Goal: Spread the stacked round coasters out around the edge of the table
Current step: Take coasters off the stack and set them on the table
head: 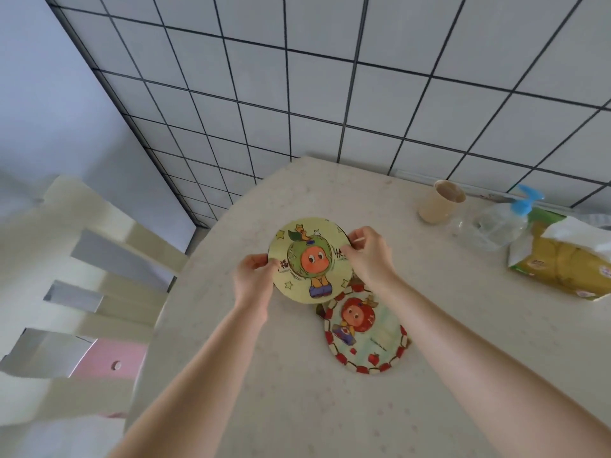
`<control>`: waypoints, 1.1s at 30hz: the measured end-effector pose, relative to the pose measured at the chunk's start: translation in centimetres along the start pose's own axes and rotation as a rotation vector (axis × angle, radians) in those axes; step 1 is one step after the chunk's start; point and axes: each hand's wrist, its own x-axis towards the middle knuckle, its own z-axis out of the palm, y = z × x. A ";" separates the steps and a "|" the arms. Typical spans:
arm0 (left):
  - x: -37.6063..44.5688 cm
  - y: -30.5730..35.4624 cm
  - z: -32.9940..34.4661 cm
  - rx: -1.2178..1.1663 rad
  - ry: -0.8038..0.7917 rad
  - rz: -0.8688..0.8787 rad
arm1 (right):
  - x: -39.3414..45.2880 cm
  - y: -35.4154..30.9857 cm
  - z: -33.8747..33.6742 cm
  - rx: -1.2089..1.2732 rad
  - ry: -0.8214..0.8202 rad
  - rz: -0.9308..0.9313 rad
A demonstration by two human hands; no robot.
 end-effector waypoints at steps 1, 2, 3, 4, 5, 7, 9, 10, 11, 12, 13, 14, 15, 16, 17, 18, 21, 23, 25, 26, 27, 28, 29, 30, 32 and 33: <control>1.3 0.8 -0.3 0.004 0.007 0.009 | 1.0 -0.8 1.0 0.006 -0.005 0.025; 2.5 1.5 -0.6 0.007 0.012 0.014 | 1.9 -1.4 1.9 0.014 -0.013 0.063; 3.7 2.1 -0.8 0.011 0.015 0.015 | 2.7 -1.7 2.7 0.030 -0.023 0.110; 4.9 2.6 -0.9 0.019 0.017 0.012 | 3.3 -1.9 3.6 0.051 -0.037 0.160; 6.1 3.0 -1.1 0.032 0.017 0.003 | 4.0 -2.0 4.5 0.078 -0.053 0.204; 8.3 3.5 -1.4 0.051 0.001 -0.027 | 5.2 -1.8 6.2 0.106 -0.072 0.253; 9.8 3.2 -1.7 0.057 -0.009 -0.050 | 6.5 -1.7 7.4 0.085 -0.068 0.256; 10.2 2.9 -1.8 0.047 -0.008 -0.063 | 7.3 -1.7 8.0 0.064 -0.066 0.242; 10.2 2.4 -1.8 0.025 -0.006 -0.082 | 8.1 -1.8 8.3 0.041 -0.066 0.217; 10.1 1.9 -1.8 -0.001 -0.007 -0.105 | 8.8 -2.0 8.5 0.019 -0.071 0.184; 10.1 1.2 -1.8 -0.021 -0.005 -0.130 | 9.4 -2.1 8.8 -0.005 -0.080 0.150; 9.9 0.5 -1.7 -0.026 -0.002 -0.149 | 9.9 -2.2 9.1 -0.037 -0.089 0.119; 9.7 -0.2 -1.6 -0.014 0.004 -0.157 | 10.3 -2.3 9.3 -0.076 -0.101 0.096; 9.5 -0.8 -1.6 0.016 0.014 -0.157 | 10.6 -2.2 9.5 -0.119 -0.113 0.080; 9.4 -1.2 -1.5 0.060 0.029 -0.139 | 10.9 -2.1 9.8 -0.163 -0.121 0.071; 9.2 -1.3 -1.4 0.111 0.046 -0.108 | 11.0 -2.0 10.0 -0.200 -0.125 0.065; 9.0 -1.1 -1.2 0.205 0.077 0.002 | 11.0 -2.2 10.2 -0.238 -0.131 0.048; 8.7 -0.8 -1.4 0.211 0.071 0.010 | 10.5 -2.6 9.9 -0.227 -0.136 0.034; 8.1 -0.8 -2.0 0.117 0.024 -0.034 | 9.5 -3.0 9.3 -0.190 -0.125 0.032; 7.6 -0.9 -2.5 0.060 0.010 -0.057 | 8.8 -3.2 9.0 -0.168 -0.123 0.035; 7.2 -1.0 -2.9 0.017 0.007 -0.063 | 8.1 -3.5 8.8 -0.150 -0.128 0.043; 6.6 -1.1 -3.5 -0.007 0.010 -0.062 | 7.2 -3.6 8.4 -0.138 -0.142 0.050; 5.8 -1.2 -4.2 -0.037 0.008 -0.064 | 5.9 -3.8 8.1 -0.132 -0.164 0.052; 5.1 -1.4 -4.9 -0.064 0.001 -0.066 | 4.7 -3.8 7.9 -0.126 -0.184 0.051; 3.8 -2.2 -6.5 -0.083 -0.012 -0.074 | 2.3 -3.5 7.6 -0.099 -0.210 0.053; 3.0 -2.8 -7.4 -0.078 -0.016 -0.083 | 0.8 -3.2 7.5 -0.083 -0.220 0.062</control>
